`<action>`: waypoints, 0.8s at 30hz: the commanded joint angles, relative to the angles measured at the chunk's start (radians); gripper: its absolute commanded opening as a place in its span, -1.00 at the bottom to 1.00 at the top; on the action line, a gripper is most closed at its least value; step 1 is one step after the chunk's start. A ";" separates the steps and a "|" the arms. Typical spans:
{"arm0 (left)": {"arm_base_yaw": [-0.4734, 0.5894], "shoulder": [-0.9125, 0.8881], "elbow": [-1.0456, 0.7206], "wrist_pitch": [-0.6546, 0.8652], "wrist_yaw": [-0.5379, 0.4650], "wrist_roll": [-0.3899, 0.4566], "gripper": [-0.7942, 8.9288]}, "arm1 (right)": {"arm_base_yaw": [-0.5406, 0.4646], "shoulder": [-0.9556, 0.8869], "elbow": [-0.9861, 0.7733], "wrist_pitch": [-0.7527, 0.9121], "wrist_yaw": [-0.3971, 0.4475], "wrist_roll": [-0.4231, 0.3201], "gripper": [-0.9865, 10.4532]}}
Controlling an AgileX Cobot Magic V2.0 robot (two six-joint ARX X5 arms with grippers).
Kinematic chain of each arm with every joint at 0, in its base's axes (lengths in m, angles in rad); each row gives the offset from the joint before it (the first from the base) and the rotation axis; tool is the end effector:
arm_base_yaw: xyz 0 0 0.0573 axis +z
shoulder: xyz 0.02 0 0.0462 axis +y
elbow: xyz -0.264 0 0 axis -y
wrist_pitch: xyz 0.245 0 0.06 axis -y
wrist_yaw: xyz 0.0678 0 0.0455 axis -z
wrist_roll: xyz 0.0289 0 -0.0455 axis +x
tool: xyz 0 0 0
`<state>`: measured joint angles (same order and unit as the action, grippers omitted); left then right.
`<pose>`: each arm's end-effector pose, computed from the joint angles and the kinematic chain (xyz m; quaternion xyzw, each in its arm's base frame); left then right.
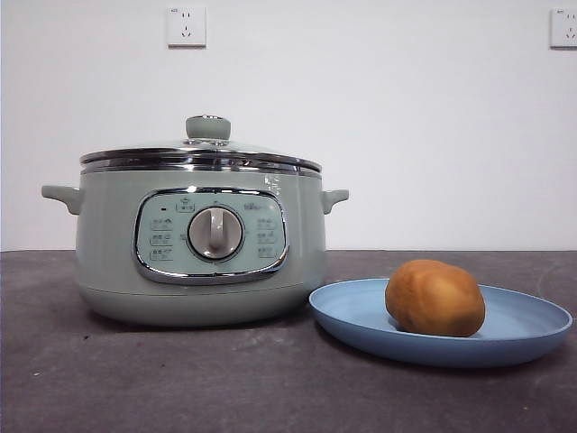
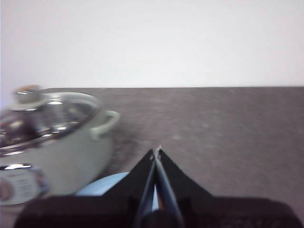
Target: Take the potato out from the steamer,put the potato on the plate,close the lid
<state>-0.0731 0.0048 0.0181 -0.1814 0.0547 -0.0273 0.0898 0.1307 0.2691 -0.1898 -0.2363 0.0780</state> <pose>0.0951 -0.0085 0.1518 -0.0128 0.0848 -0.0625 0.9944 0.0874 0.0147 0.2262 0.0403 0.0319 0.1612 0.9856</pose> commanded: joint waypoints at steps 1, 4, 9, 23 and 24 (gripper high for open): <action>0.002 -0.003 -0.015 0.000 -0.002 -0.006 -0.85 | -0.004 -0.039 -0.077 0.045 0.038 0.030 -0.82; 0.002 -0.003 -0.015 0.000 -0.002 -0.006 -0.84 | -0.004 -0.074 -0.138 0.054 0.052 0.029 -0.82; 0.002 -0.003 -0.015 0.000 -0.002 -0.006 -0.84 | -0.004 -0.111 -0.218 0.053 0.063 0.046 -0.82; 0.002 -0.003 -0.015 0.000 -0.002 -0.006 -0.84 | -0.004 -0.130 -0.262 0.024 0.060 0.079 -0.83; 0.002 -0.003 -0.015 0.000 -0.002 -0.006 -0.85 | -0.004 -0.130 -0.262 0.025 0.060 0.079 -0.82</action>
<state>-0.0731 0.0048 0.0181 -0.1818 0.0547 -0.0273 0.0856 0.0040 0.0189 -0.1631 -0.1753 0.1429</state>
